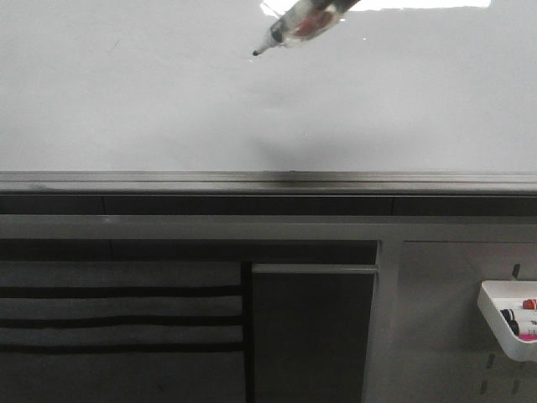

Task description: Write number 3 on whiteboard

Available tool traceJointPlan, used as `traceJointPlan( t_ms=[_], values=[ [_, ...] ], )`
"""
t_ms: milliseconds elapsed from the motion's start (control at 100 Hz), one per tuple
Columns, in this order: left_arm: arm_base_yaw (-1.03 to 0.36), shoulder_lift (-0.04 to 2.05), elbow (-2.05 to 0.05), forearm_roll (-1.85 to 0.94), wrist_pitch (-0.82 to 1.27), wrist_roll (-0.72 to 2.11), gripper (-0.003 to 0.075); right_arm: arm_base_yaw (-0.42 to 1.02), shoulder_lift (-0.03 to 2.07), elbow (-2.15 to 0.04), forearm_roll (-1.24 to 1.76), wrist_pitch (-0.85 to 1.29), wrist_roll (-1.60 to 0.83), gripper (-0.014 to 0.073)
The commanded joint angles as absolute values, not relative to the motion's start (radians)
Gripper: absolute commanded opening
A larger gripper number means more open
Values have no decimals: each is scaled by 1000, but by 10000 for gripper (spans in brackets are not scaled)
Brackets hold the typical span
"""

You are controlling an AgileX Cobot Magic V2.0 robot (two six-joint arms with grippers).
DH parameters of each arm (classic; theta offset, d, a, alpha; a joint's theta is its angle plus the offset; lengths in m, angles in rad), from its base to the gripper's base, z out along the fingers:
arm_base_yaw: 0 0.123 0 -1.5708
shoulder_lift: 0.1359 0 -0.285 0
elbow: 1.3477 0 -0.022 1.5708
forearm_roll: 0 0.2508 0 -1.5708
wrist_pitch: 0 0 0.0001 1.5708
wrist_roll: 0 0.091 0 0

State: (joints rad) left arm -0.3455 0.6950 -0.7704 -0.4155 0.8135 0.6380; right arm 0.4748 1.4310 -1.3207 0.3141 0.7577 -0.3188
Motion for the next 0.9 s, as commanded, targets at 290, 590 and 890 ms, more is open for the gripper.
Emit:
traceJointPlan(
  t_ms=[290,590,890],
  values=[
    [-342,696,-797,-451,755,625,144,454,1573,-1490,249,608,-312,-67],
    [-342,696,-797,-451,751,625,113,411,1549,-1427,236,707,-277,-67],
    [-342,696,-797,-451,750,625,113,448,1574,-1405,216,595,-276,-67]
  ],
)
